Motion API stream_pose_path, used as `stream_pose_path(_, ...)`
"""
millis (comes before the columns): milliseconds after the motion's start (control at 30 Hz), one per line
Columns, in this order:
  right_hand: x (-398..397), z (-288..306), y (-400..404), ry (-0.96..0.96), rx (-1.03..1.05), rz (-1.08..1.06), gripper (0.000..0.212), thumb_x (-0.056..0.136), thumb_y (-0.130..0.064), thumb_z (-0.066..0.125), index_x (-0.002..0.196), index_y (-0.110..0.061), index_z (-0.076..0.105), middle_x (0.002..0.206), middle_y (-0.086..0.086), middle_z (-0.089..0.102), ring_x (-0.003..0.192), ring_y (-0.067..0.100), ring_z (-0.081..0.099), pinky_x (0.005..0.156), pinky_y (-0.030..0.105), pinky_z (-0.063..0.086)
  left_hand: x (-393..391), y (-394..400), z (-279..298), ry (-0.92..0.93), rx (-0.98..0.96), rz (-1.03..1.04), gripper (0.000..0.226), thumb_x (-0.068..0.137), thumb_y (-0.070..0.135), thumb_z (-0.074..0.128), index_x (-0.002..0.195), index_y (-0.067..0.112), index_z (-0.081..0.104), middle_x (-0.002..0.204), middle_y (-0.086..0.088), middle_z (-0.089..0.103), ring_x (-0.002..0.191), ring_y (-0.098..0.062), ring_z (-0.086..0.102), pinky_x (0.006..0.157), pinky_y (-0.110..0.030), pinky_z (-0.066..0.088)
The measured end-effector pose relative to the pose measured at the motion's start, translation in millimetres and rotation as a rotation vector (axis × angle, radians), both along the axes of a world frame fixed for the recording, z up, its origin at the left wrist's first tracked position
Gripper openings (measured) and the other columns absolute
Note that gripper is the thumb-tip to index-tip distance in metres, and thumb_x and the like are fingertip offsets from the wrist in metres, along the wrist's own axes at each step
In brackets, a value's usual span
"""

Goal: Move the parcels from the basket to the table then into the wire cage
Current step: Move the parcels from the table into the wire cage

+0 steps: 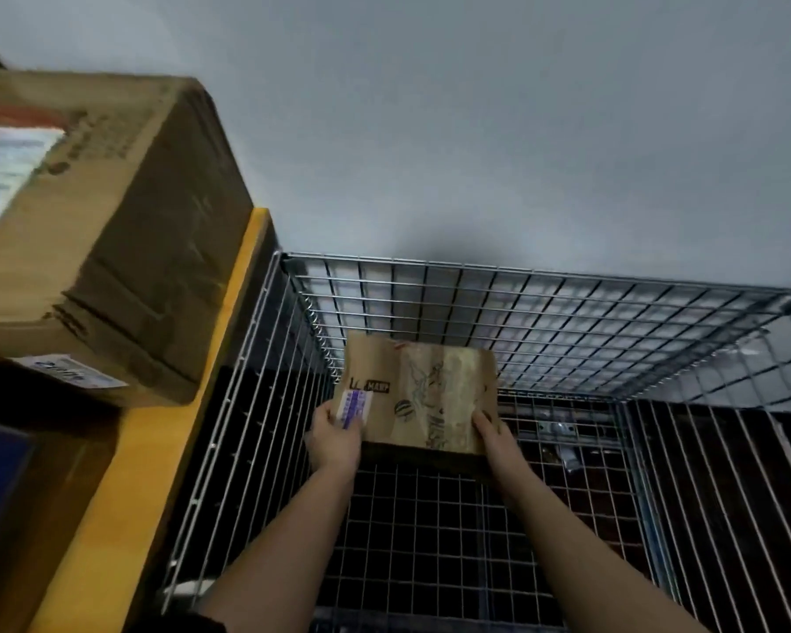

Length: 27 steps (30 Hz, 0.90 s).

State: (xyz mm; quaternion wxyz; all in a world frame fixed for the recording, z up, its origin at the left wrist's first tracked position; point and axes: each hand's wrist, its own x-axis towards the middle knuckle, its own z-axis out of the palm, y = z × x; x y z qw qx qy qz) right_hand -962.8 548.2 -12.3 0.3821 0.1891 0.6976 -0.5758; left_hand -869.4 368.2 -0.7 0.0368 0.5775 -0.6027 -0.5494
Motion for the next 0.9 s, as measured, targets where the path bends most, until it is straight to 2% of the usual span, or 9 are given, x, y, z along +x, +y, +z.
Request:
stream_pose_path(67, -3, -36, -3, -0.032, -0.007, 0.004, 0.058, 0.099, -0.038, 0.047, 0.147, -0.012, 0.029, 0.138, 0.012, 0.049, 0.101, 0.022, 0.055, 0.064, 0.030, 0.049, -6, -4, -38, -0.014, 0.012, -0.006, 0.043, 0.090, 0.015, 0.062, 0.131, 0.018, 0.049, 0.122, -0.012, 0.056, 0.093, -0.021, 0.052, 0.077, -0.031, 0.042)
stream_pose_path(133, -8, -76, -6, -0.034, -0.005, 0.013, 0.058, 0.099, -0.037, 0.047, 0.148, -0.012, 0.030, 0.139, 0.011, 0.049, 0.109, 0.023, 0.056, 0.080, 0.034, 0.052, -11, -5, -74, -0.039, -0.004, -0.011, 0.043, 0.092, 0.015, 0.059, 0.134, 0.017, 0.047, 0.121, -0.011, 0.059, 0.089, -0.020, 0.051, 0.075, -0.031, 0.040)
stream_pose_path(233, -19, -124, -14, 0.003, 0.001, 0.041, 0.056, 0.100, -0.032, 0.048, 0.148, -0.010, 0.030, 0.141, 0.011, 0.047, 0.121, 0.027, 0.052, 0.102, 0.042, 0.045, -14, -7, -124, -0.053, -0.008, 0.008, 0.041, 0.093, 0.015, 0.057, 0.133, 0.015, 0.046, 0.118, -0.011, 0.062, 0.086, -0.023, 0.053, 0.073, -0.031, 0.041)
stream_pose_path(333, -29, -171, -22, 0.046, 0.044, 0.110, 0.053, 0.100, -0.030, 0.047, 0.147, -0.009, 0.033, 0.140, 0.012, 0.048, 0.117, 0.023, 0.051, 0.095, 0.033, 0.044, -18, -17, -169, -0.076, 0.003, 0.003, 0.043, 0.092, 0.014, 0.059, 0.133, 0.012, 0.045, 0.122, -0.014, 0.060, 0.091, -0.027, 0.057, 0.077, -0.033, 0.045)
stream_pose_path(467, -36, -228, -31, 0.075, 0.134, 0.165, 0.064, 0.095, -0.046, 0.050, 0.149, -0.017, 0.033, 0.147, 0.013, 0.037, 0.129, 0.032, 0.044, 0.109, 0.042, 0.039, -22, -33, -215, -0.147, -0.012, -0.048, 0.051, 0.091, 0.018, 0.062, 0.139, 0.014, 0.043, 0.134, -0.015, 0.049, 0.106, -0.031, 0.058, 0.083, -0.033, 0.046)
stream_pose_path(533, -38, -247, -36, 0.058, 0.136, 0.176, 0.064, 0.096, -0.046, 0.050, 0.150, -0.017, 0.031, 0.149, 0.009, 0.033, 0.129, 0.032, 0.043, 0.104, 0.038, 0.042, -20, -41, -229, -0.170, -0.056, -0.108, 0.051, 0.092, 0.019, 0.060, 0.140, 0.015, 0.044, 0.134, -0.011, 0.051, 0.108, -0.029, 0.057, 0.082, -0.032, 0.045)
stream_pose_path(700, -36, -284, -51, 0.067, 0.120, 0.176, 0.065, 0.094, -0.049, 0.051, 0.149, -0.020, 0.032, 0.144, 0.012, 0.039, 0.126, 0.033, 0.046, 0.107, 0.049, 0.041, -17, -57, -254, -0.206, -0.165, -0.223, 0.044, 0.095, 0.017, 0.056, 0.137, 0.014, 0.048, 0.126, -0.009, 0.059, 0.107, -0.028, 0.058, 0.079, -0.030, 0.043)
stream_pose_path(800, -35, -295, -60, 0.100, 0.104, 0.165, 0.060, 0.096, -0.045, 0.050, 0.148, -0.020, 0.033, 0.142, 0.012, 0.040, 0.125, 0.031, 0.046, 0.110, 0.049, 0.038, -13, -60, -267, -0.194, -0.189, -0.246, 0.035, 0.093, 0.016, 0.056, 0.128, 0.014, 0.053, 0.122, -0.008, 0.061, 0.099, -0.027, 0.061, 0.082, -0.035, 0.049)
stream_pose_path(900, -36, -297, -68, 0.121, 0.097, 0.152, 0.060, 0.095, -0.044, 0.051, 0.148, -0.022, 0.032, 0.144, 0.012, 0.039, 0.125, 0.031, 0.047, 0.110, 0.049, 0.037, -14, -58, -274, -0.151, -0.185, -0.252, 0.032, 0.092, 0.013, 0.056, 0.123, 0.012, 0.050, 0.119, -0.008, 0.058, 0.090, -0.022, 0.059, 0.073, -0.031, 0.047)
